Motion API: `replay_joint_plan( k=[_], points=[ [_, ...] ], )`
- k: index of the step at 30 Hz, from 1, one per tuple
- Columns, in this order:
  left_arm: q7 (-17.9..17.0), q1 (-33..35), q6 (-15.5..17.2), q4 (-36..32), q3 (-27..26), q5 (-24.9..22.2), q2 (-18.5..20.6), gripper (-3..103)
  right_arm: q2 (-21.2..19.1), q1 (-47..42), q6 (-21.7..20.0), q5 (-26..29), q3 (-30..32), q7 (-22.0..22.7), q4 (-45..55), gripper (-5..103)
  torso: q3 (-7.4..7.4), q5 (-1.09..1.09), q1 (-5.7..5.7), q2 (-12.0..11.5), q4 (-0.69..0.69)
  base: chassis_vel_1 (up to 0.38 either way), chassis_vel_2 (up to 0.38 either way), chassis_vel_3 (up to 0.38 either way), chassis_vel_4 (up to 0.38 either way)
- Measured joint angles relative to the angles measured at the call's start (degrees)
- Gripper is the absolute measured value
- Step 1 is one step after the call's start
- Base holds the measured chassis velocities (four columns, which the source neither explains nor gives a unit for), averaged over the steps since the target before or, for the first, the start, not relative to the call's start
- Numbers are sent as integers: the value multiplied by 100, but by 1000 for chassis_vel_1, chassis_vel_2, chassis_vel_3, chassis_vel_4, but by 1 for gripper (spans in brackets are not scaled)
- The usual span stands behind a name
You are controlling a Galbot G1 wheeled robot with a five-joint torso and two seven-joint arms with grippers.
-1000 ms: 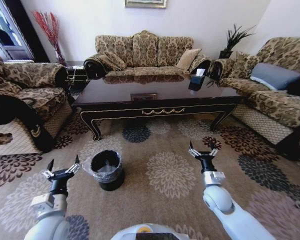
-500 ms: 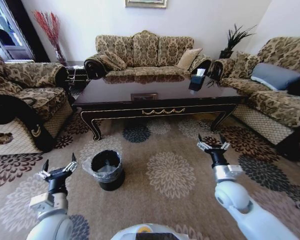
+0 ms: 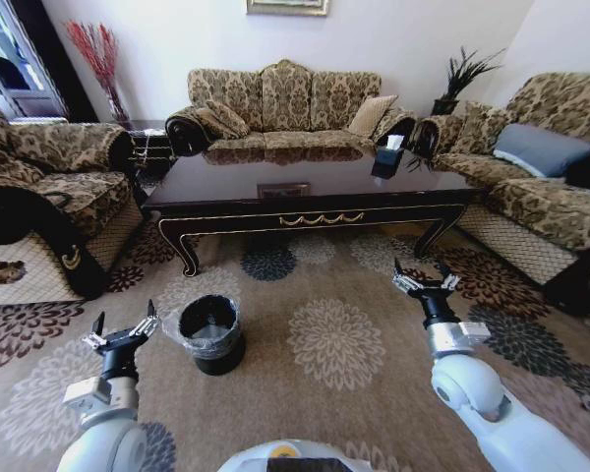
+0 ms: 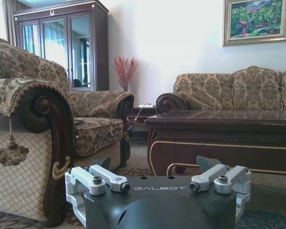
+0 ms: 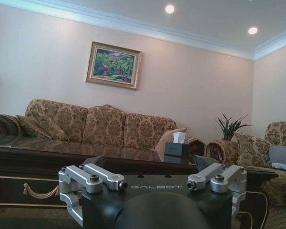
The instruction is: Move to the front of the table and pick up the trash from the floor, then place it into the trash bin.
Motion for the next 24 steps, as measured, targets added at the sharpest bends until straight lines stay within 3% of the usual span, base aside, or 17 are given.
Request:
replay_joint_plan(
  k=[13,24],
  points=[
    [2,3,6,7,-2,-3,5,100,4,11,5,-5,-19,0,-16,100,1,0,1,-1,0,21,-27,-27,22],
    [3,3,7,9,-3,-4,6,100,5,15,10,-8,-25,2,-21,100,0,1,1,-1,0,208,-203,-205,203]
  ],
)
